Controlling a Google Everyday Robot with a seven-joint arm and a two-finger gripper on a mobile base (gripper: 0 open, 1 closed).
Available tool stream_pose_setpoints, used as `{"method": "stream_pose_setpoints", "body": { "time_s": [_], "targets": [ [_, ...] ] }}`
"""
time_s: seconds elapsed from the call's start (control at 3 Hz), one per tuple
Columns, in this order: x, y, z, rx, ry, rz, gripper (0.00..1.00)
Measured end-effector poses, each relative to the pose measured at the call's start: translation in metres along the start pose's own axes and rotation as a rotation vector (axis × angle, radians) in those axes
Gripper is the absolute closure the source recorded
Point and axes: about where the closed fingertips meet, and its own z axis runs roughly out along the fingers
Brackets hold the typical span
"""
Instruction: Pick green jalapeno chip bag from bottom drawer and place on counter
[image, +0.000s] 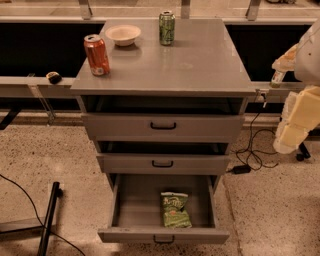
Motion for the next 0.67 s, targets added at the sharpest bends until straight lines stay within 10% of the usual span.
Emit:
{"method": "stream_pose_setpoints", "body": {
  "time_s": [0.67],
  "targets": [
    [-0.004,0.001,0.037,-0.04,-0.087,-0.023,0.0]
  ]
}}
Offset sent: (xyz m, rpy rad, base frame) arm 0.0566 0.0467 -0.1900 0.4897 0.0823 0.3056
